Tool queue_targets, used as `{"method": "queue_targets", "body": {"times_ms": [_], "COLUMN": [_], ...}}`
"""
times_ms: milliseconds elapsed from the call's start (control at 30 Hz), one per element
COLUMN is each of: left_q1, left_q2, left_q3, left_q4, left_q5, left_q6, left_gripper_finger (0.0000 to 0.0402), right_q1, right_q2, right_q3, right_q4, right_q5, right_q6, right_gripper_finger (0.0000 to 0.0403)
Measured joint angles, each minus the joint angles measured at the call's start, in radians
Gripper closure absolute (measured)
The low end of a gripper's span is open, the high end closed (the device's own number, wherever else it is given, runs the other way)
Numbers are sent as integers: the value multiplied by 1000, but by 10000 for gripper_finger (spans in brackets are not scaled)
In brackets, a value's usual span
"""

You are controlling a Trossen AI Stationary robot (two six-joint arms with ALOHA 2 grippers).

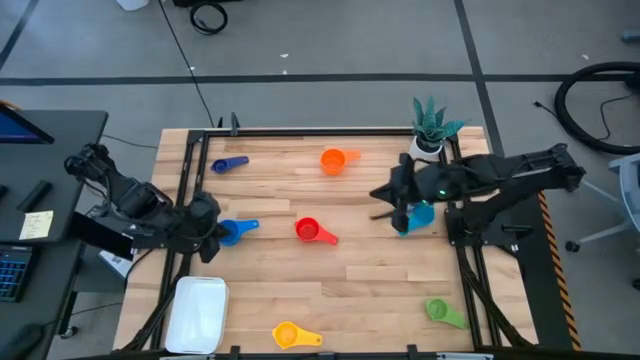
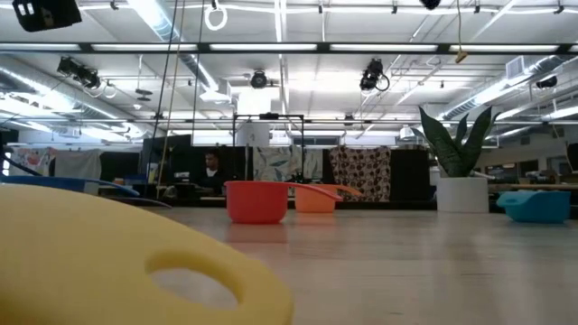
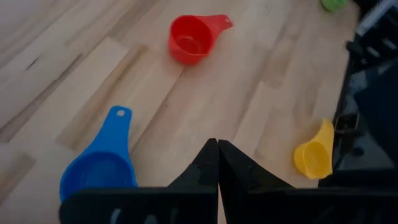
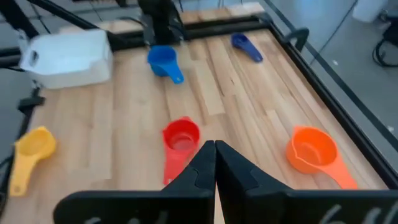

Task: Nest measuring cups in basket
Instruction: Prepare the orange measuring cup

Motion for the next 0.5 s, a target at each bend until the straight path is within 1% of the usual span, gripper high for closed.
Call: {"method": "queue_targets", "body": {"times_ms": [133, 267, 333, 500], "left_q1": [26, 33, 33, 33], "left_q2": [-2, -2, -2, -2], "left_q3": [0, 0, 0, 0], "left_q4": [4, 5, 5, 6], "left_q5": [34, 39, 39, 38], "left_q6": [1, 32, 32, 34], "left_gripper_finger": [395, 393, 392, 391], "right_q1": [-92, -184, -231, -339], "right_q2": [45, 93, 122, 204], "right_q3": [0, 0, 0, 0], "right_q4": [1, 42, 88, 238], "right_q5": [-44, -45, -49, -128], "right_q6": [-45, -116, -166, -261], "right_gripper_finger": [387, 383, 382, 377]}}
